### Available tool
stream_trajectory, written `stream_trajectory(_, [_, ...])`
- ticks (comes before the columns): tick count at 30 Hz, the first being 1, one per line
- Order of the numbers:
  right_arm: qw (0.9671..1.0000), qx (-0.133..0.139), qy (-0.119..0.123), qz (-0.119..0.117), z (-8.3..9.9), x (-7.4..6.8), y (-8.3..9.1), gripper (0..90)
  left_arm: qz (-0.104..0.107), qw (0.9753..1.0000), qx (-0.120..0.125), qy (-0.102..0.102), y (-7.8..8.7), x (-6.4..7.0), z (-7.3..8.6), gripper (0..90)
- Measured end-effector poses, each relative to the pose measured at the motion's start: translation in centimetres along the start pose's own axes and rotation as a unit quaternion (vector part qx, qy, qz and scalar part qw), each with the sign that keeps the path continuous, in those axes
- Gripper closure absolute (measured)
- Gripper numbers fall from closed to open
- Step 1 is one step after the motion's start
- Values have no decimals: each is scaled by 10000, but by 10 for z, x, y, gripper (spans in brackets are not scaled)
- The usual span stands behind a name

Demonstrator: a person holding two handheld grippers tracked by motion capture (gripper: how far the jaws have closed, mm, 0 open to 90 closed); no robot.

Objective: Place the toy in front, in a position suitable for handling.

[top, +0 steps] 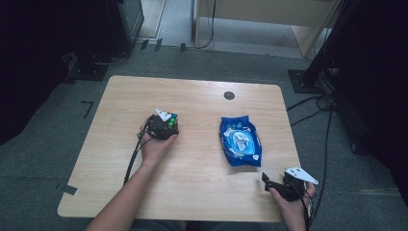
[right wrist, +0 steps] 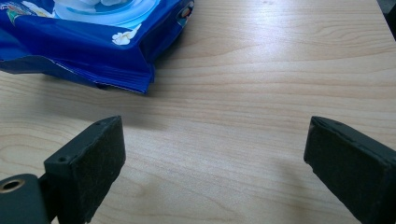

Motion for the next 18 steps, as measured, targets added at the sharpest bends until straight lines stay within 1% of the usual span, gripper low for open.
stream_trajectory(1, [10000,0,0,0,0,0,0,54,0,10000,0,0,0,0,0,337])
stream_trajectory(2, [10000,-1,8,2,0,0,0,54,22,10000,65,-65,2,0,-1,338])
stream_trajectory(3, [10000,-1,8,2,0,0,0,54,22,10000,65,-65,2,0,-1,339])
stream_trajectory(4, [10000,-4,12,-5,0,0,0,54,89,9997,178,-141,10,1,-3,340])
stream_trajectory(5, [10000,-4,12,-5,0,0,0,54,89,9997,178,-141,10,1,-3,340])
stream_trajectory(7, [10000,-5,6,-11,0,0,0,56,234,9989,316,-259,26,5,-5,340])
stream_trajectory(8, [10000,-7,12,-15,0,0,0,57,283,9987,308,-288,31,5,-4,340])
stream_trajectory(9, [10000,-7,12,-15,0,0,0,57,283,9987,308,-288,31,5,-4,340])
stream_trajectory(10, [10000,-14,21,-6,0,0,0,57,408,9982,294,-319,41,8,0,340])
stream_trajectory(11, [10000,-11,27,-1,0,0,0,57,408,9982,294,-319,41,8,0,340])
stream_trajectory(12, [10000,-8,27,1,0,0,0,57,481,9977,280,-378,51,10,7,340])
stream_trajectory(13, [10000,-8,27,1,0,0,0,57,481,9977,280,-378,51,10,7,340])
stream_trajectory(14, [10000,-12,23,4,0,0,0,57,539,9974,278,-389,61,11,16,340])
stream_trajectory(18, [10000,-10,37,20,0,-1,-1,59,640,9969,308,-344,81,11,31,340])
Point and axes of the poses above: each handheld gripper's, and its own axes: y roughly backward along the jaws, z roughly out of its underside, x roughly to its right, the point moved 5 cm from there along -y, roughly forward along the jaws, and after that the axes turned 1 degree about y, right-handed, at the moved point
